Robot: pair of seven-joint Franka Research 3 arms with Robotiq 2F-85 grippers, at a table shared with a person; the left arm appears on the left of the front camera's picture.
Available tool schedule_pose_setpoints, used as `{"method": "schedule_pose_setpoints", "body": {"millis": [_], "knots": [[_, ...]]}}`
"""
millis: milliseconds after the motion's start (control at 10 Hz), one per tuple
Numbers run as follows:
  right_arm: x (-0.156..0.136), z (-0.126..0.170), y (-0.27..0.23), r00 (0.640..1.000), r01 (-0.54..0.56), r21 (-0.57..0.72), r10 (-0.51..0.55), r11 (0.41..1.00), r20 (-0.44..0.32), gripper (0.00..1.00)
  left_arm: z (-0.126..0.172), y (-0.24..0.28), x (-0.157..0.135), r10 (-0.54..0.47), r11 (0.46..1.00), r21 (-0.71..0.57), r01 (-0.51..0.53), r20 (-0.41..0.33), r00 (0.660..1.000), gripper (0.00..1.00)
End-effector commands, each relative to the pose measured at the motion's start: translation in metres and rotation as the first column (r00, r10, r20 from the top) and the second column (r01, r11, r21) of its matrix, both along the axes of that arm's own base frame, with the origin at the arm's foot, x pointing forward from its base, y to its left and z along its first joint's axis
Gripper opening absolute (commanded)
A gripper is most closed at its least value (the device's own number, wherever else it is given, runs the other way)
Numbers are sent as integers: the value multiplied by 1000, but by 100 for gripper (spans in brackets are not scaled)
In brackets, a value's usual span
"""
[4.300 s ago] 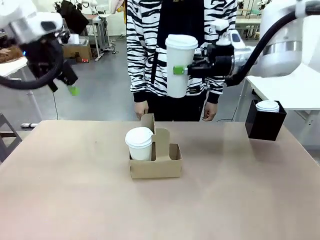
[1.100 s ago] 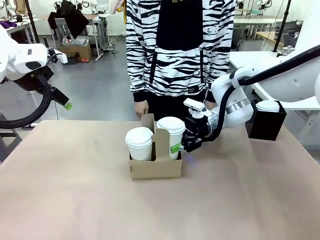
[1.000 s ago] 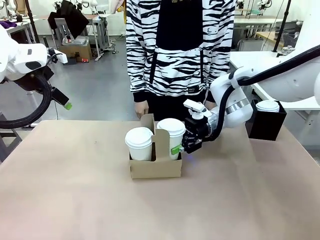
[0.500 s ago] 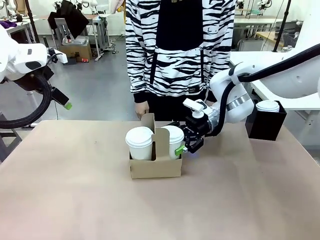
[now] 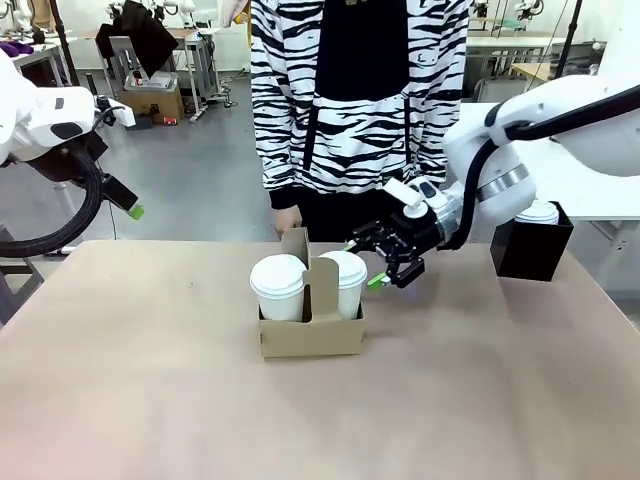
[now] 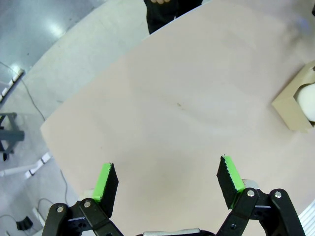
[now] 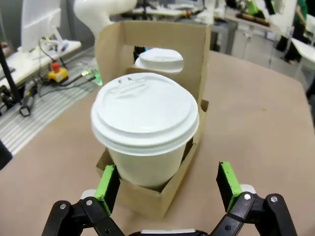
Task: Pour a drink into a cup and package it in a carrier.
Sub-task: Insert the held 600 ml Paper Cup into the Cup Carrier.
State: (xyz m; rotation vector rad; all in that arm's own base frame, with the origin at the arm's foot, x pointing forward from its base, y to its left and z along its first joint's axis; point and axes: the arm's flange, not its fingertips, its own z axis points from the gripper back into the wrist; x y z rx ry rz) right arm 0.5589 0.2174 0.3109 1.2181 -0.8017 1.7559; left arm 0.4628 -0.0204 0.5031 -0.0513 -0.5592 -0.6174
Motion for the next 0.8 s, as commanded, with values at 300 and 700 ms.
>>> {"method": "schedule_pose_setpoints", "body": {"millis": [300,700], "knots": [[-24,75,-111,892,424,-281,-451,861,-38,100,4,0,1,8,1000,8,-8,-10,1000,100],[-86,121,-190,574,738,-484,-814,470,85,100,4,0,1,8,1000,8,-8,-10,1000,100]]}}
